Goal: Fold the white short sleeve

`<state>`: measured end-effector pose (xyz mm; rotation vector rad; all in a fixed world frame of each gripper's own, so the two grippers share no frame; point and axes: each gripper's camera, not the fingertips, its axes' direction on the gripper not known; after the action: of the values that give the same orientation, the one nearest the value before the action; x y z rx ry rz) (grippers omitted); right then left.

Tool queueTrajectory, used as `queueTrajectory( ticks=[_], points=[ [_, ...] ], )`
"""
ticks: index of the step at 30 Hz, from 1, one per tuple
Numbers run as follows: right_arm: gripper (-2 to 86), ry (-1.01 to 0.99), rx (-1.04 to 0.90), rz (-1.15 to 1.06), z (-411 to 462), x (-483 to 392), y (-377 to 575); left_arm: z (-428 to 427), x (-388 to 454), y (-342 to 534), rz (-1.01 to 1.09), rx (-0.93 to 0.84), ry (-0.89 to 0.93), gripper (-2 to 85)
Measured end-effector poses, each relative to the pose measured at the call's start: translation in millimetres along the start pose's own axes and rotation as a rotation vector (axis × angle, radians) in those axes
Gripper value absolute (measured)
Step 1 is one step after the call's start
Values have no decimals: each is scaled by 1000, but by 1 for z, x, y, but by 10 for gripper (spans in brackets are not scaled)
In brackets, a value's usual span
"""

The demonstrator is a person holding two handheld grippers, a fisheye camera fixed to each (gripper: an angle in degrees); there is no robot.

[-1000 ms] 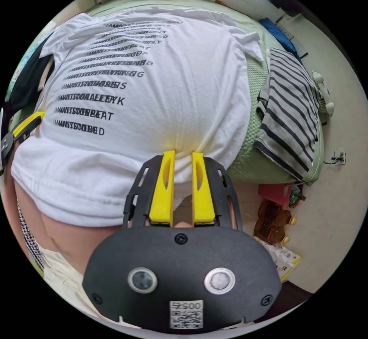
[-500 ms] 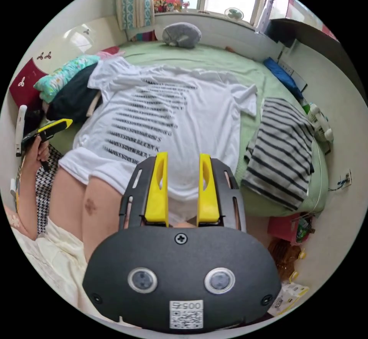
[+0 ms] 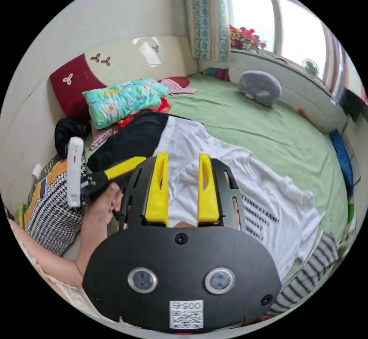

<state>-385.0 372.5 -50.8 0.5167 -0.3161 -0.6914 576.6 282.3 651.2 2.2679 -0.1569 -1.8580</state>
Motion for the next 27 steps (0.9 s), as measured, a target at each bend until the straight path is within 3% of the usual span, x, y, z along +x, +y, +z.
queueTrajectory(
  ticks=[5,12,18,21,27],
  points=[
    [87,-21,-49,-85,63,-25,-75,3,-9,1,-11,14,-8,99],
    [63,30,-196,-3,155,-33,-138,6,-23,7,-14,31,1,81],
    [4,69,-191,36,164,-20,-157,6,-26,10,-21,43,-18,58],
    [-6,-18,-116,85,142,1,-163,4,-31,12,-23,68,41,32],
    [-9,44,-34,118,93,51,-160,-9,-20,17,62,167,116,15]
  ],
)
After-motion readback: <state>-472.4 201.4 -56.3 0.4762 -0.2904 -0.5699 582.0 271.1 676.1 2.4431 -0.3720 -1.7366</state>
